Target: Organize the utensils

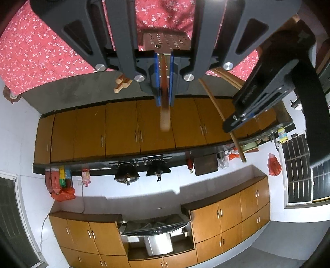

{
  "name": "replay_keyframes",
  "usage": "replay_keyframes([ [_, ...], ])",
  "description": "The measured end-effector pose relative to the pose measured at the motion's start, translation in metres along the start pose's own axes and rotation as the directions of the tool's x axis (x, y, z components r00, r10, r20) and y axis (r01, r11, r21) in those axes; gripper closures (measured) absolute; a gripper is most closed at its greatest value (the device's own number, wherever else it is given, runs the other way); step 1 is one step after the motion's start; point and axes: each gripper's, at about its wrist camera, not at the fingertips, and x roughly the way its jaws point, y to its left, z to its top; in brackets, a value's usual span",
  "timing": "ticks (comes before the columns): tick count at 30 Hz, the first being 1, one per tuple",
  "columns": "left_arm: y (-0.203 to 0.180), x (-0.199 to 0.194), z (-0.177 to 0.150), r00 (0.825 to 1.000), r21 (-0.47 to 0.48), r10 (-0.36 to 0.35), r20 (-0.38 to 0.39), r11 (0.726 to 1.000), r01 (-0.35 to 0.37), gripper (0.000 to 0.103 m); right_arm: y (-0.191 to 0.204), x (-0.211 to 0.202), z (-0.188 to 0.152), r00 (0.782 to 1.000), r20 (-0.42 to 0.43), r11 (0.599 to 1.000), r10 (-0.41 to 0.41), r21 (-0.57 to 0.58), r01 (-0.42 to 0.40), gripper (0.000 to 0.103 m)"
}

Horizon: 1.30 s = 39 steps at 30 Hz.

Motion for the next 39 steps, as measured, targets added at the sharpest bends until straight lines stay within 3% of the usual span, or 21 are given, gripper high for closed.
replay_keyframes([
  [1,0.002,-0.002,0.001,1.0,-0.007,-0.003,0.004,1.0,0.003,0.094,-0.001,-0.003,0.001,1.0,0.007,1.0,-0.001,0.003,0.001,0.085],
  [2,0.005,-0.008,0.006,1.0,-0.021,-0.011,0.013,1.0,0.011,0.086,-0.002,-0.008,0.002,1.0,0.019,1.0,0.0,0.009,0.0,0.079],
  [4,0.01,-0.019,0.015,0.999,-0.041,0.001,0.047,0.999,0.001,0.053,-0.006,-0.018,0.005,0.999,0.045,1.0,0.0,0.027,-0.001,0.077],
  [7,0.015,-0.034,0.029,0.996,-0.048,0.004,0.085,0.999,0.0,0.052,-0.009,-0.033,0.008,0.997,0.073,0.999,-0.002,0.039,-0.001,0.073],
  [13,0.031,-0.069,0.038,0.996,-0.05,0.002,0.089,0.999,0.002,0.047,-0.008,-0.068,0.003,0.992,0.127,1.0,-0.025,0.021,0.023,0.05],
  [21,0.055,-0.113,0.004,0.998,0.019,0.06,0.036,0.998,-0.061,0.012,0.006,-0.108,-0.032,0.977,0.184,0.991,-0.103,-0.06,0.116,0.008],
  [25,0.063,-0.13,-0.021,0.996,0.056,0.094,0.011,0.994,-0.094,0.002,0.016,-0.116,-0.053,0.977,0.169,0.986,-0.127,-0.084,0.143,0.004],
  [39,0.067,-0.171,-0.1,0.982,0.166,0.184,-0.044,0.971,-0.175,0.002,0.043,-0.128,-0.128,0.985,0.07,0.97,-0.161,-0.171,0.17,0.004],
])
